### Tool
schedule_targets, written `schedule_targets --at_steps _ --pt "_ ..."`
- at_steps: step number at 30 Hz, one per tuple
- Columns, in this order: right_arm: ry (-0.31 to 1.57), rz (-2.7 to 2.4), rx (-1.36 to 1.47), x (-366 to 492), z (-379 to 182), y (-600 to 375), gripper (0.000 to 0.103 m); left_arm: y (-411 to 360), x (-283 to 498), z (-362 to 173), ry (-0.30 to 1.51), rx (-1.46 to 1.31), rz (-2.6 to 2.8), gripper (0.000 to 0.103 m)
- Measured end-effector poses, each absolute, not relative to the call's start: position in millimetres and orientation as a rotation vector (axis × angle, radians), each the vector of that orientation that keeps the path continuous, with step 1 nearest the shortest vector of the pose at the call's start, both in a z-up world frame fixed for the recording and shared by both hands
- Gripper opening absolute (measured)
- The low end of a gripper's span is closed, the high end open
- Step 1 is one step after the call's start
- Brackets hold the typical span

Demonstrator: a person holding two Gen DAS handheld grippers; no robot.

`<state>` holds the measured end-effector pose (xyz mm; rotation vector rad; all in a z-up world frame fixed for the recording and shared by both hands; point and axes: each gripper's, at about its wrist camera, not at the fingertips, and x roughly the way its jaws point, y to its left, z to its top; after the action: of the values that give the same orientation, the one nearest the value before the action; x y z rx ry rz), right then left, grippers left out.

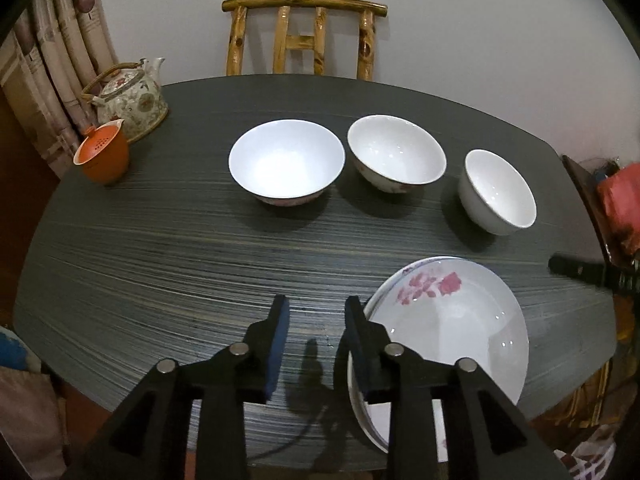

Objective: Organize plates and bowls
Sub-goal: 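Open both tools and withdraw from the plate stack, then move both tools toward the white bowls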

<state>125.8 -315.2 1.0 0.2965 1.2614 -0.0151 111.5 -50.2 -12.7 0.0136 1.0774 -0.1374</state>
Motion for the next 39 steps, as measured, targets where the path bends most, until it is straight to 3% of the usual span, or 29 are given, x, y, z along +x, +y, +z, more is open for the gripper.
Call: schedule_targets --at_steps 6,20,28,32,39 --pt "1.232 -0.085 0.354 154 -2 -339 0.048 -48 115 -16 1.070 0.018 -0.136 0.040" --pt "1.263 -0.137 0.337 199 -26 -350 0.048 -88 170 5 1.118 -0.037 -0.290 0.041" --pt "1.285 -0.114 0.331 222 -29 -366 0.034 -147 229 -1 1.255 -0.128 -0.360 0.040" --pt "1.297 -0.096 0.343 232 -35 -374 0.031 -168 242 -14 1.310 -0.172 -0.379 0.038" --pt "1.314 -0.059 0.336 240 -51 -371 0.016 -183 246 -32 1.343 -0.180 -0.356 0.033"
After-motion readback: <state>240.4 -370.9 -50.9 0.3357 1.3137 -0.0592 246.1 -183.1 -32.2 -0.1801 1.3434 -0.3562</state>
